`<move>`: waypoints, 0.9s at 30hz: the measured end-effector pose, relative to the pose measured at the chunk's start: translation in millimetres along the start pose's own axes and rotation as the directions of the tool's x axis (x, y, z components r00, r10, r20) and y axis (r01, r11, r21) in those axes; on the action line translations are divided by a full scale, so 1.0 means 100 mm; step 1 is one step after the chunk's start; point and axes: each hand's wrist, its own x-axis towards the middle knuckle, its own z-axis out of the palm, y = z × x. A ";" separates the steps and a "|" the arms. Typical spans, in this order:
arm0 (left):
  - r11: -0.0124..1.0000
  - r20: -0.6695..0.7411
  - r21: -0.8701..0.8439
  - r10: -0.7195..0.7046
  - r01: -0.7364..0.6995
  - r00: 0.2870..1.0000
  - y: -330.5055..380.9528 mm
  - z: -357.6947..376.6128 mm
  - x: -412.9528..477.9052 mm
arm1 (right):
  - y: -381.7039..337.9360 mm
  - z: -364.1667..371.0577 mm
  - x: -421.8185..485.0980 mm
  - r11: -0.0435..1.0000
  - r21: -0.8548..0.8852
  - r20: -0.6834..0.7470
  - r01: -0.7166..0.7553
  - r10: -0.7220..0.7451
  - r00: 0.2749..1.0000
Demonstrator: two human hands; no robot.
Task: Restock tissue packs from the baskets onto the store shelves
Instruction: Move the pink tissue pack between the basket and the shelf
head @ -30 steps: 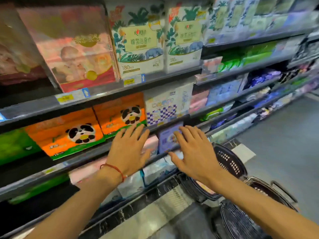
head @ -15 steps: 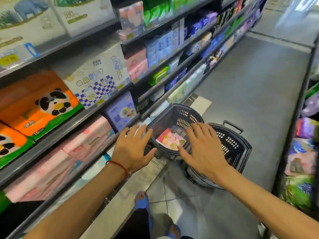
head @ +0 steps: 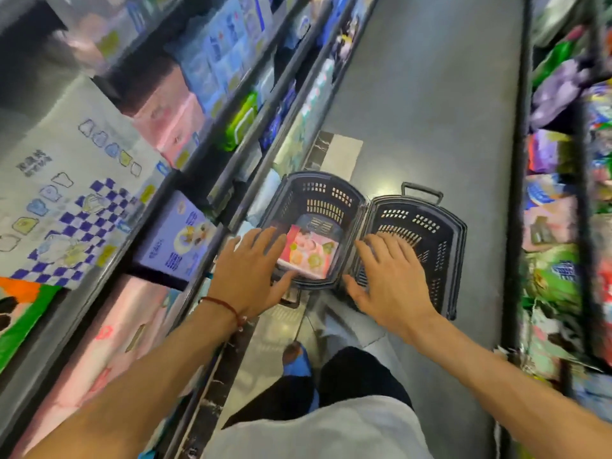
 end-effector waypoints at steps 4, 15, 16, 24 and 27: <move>0.999 0.062 -0.002 0.042 -0.042 0.997 -0.17 0.17 0.43 | 0.05 0.20 0.31 0.999 0.007 0.057 -0.041 0.041 0.998; 0.998 0.262 0.032 0.048 -0.059 0.964 -0.18 0.57 1.74 | 0.70 0.84 1.39 0.996 0.071 0.182 -0.045 0.032 0.983; 0.999 0.267 0.027 0.037 -0.046 0.963 -0.17 0.62 1.84 | 0.76 0.89 1.48 0.995 0.084 0.190 -0.060 0.043 0.981; 0.999 0.299 -0.054 0.008 0.008 0.954 -0.37 1.29 2.43 | 0.78 1.52 1.89 0.976 0.138 0.241 -0.170 0.133 0.961; 0.998 0.307 -0.048 0.051 -0.038 0.950 -0.51 1.69 2.59 | 0.67 1.88 1.97 0.969 0.158 0.266 -0.189 0.143 0.953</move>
